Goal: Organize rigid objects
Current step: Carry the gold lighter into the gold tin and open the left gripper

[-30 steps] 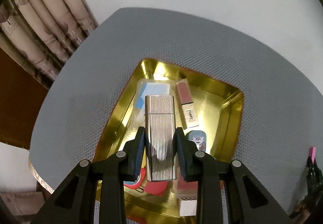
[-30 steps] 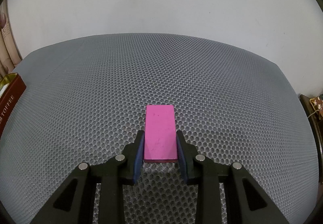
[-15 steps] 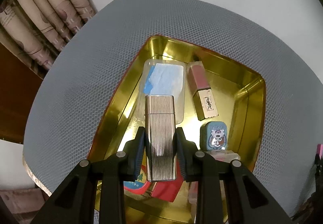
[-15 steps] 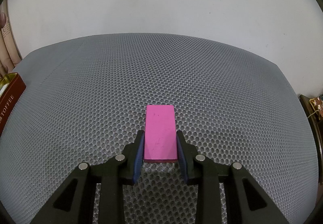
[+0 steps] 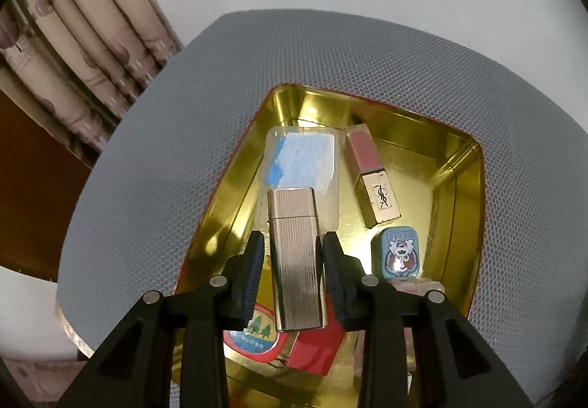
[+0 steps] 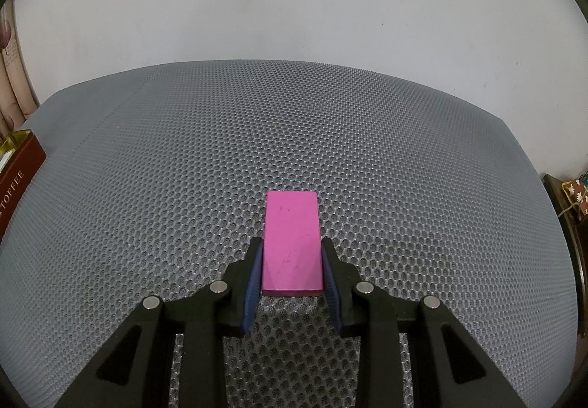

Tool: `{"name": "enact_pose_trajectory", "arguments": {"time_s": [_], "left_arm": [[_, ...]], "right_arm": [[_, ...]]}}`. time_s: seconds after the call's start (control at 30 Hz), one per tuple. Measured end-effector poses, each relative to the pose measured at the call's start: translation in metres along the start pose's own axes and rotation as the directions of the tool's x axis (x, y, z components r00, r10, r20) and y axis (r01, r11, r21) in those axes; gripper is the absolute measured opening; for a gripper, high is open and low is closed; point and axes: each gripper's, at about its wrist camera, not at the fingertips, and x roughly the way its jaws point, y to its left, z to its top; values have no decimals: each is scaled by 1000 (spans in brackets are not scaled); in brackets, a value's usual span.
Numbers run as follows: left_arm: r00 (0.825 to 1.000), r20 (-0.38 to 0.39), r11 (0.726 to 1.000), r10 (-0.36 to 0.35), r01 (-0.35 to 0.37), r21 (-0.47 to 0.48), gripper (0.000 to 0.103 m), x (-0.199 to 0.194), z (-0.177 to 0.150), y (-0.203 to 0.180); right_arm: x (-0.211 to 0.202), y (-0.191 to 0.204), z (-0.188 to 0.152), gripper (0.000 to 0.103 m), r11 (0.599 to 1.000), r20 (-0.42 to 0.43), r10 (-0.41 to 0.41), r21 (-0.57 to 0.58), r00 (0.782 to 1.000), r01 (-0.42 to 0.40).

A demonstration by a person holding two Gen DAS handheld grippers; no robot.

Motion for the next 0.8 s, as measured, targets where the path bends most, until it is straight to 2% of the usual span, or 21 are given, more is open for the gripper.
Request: {"name": "enact_pose_trajectory", "arguments": {"time_s": [0.33,0.43,0.47,0.63,0.8], "left_arm": [[993,114,1000,20,-22,13,35,-38,-11,7],[988,151,999,38,-37,-9,41,-53,-21,11],[985,163,999,48,-45,-18,45,-57,-24,13],[970,229,997,80,-79,-12,45,-77,-49,14],[959,275,998,60,-64,6,54,-92,-80,24]], "right_arm": [[-3,-2,2,31,1000,0,-1,-4,1000,1],[-4,-3,6,31,1000,0,-2,-4,1000,2],[-4,-3,6,31,1000,0,-2,-5,1000,2],[-4,-8,3,31,1000,0,1,-4,1000,-1],[-2,-19,2,31,999,0,30,20,1000,-30]]}}
